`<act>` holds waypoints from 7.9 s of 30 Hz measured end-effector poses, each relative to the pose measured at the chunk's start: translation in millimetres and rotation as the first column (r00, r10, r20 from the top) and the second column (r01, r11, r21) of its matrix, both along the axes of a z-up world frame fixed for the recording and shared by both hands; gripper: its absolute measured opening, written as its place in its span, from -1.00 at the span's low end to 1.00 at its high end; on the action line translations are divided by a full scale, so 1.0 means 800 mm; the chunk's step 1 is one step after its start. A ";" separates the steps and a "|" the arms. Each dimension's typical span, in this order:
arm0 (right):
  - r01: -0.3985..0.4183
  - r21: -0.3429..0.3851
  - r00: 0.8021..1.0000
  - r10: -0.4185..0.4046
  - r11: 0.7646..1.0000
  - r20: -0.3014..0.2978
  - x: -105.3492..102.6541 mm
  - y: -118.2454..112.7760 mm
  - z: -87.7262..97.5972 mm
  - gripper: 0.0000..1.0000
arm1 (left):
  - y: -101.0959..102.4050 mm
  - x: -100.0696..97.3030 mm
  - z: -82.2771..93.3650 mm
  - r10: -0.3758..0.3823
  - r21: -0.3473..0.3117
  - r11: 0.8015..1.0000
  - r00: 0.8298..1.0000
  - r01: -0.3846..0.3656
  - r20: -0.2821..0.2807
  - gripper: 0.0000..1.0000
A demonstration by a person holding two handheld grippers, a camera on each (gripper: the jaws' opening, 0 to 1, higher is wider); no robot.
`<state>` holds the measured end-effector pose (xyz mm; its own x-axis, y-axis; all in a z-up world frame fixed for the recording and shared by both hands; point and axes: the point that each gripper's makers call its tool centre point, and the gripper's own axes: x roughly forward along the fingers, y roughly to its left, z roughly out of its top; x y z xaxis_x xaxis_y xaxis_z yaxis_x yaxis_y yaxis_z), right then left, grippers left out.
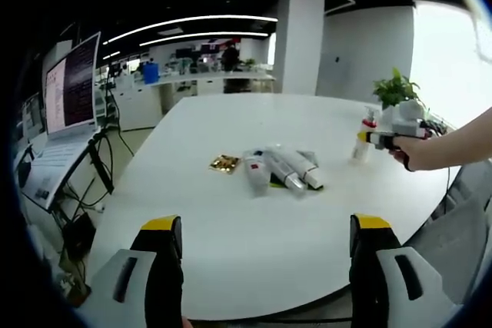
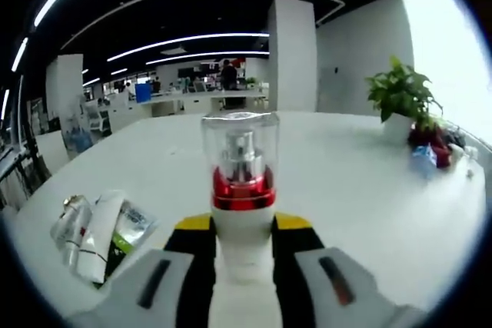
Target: Arrange the skincare products in the storage area until every visible bottle or jar stands upright without overlapping.
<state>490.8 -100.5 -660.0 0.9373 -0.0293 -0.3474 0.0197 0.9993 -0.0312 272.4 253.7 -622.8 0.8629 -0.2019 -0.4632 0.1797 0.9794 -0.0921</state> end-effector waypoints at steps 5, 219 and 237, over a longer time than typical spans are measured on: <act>-0.015 0.002 1.000 0.015 1.000 -0.006 -0.003 0.012 -0.002 -0.45 | -0.001 0.000 0.001 -0.001 0.000 1.000 1.000 0.001 0.004 0.77; -0.649 0.001 0.745 0.637 0.760 -0.199 -0.113 0.196 0.018 0.62 | -0.021 -0.002 0.014 -0.091 -0.030 0.995 0.993 0.093 0.071 0.68; -0.637 0.076 0.706 0.621 0.767 -0.340 -0.063 0.217 -0.021 0.34 | -0.027 -0.003 0.013 -0.118 -0.037 0.992 0.991 0.121 0.060 0.68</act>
